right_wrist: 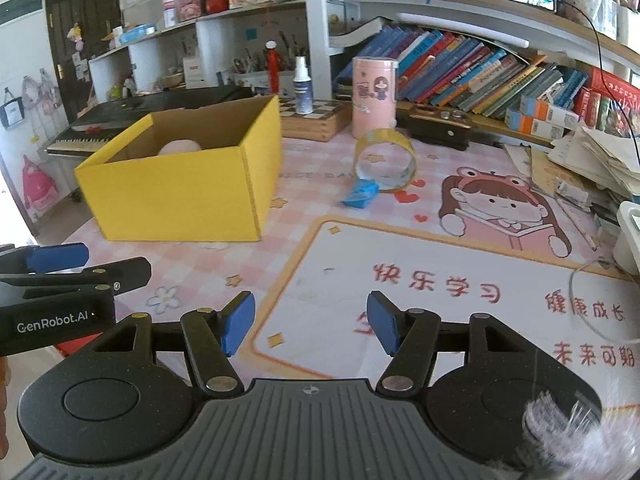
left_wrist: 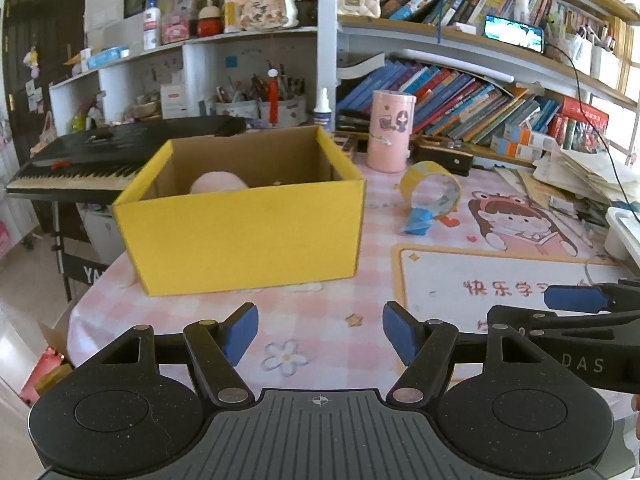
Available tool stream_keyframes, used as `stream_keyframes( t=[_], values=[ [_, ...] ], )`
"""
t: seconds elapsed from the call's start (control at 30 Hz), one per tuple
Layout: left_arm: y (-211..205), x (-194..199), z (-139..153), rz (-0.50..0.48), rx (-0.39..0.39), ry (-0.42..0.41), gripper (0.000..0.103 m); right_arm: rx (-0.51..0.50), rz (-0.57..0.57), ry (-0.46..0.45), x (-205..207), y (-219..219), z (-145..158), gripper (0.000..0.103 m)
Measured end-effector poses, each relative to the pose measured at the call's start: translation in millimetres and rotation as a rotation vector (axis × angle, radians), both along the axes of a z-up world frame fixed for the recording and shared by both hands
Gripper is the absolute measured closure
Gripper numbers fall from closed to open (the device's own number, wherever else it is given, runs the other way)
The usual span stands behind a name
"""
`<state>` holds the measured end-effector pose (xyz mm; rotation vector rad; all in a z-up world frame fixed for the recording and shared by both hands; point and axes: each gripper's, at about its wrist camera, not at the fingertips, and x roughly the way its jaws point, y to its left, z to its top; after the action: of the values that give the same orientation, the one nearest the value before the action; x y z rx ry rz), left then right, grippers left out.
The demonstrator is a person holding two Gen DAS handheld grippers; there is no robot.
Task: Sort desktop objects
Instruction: 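Move both open tools toward the blue item and yellow tape roll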
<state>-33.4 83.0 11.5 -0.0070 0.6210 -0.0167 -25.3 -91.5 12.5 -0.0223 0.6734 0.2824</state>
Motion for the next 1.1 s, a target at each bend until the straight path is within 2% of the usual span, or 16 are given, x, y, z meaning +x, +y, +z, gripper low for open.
stream_keyframes(
  t=[1.1],
  values=[
    [-136.2, 119.7, -12.4, 0.035, 0.012, 0.025, 0.034, 0.015, 0.069, 0.036, 148.0, -122.5, -0.2, 0.042]
  ],
)
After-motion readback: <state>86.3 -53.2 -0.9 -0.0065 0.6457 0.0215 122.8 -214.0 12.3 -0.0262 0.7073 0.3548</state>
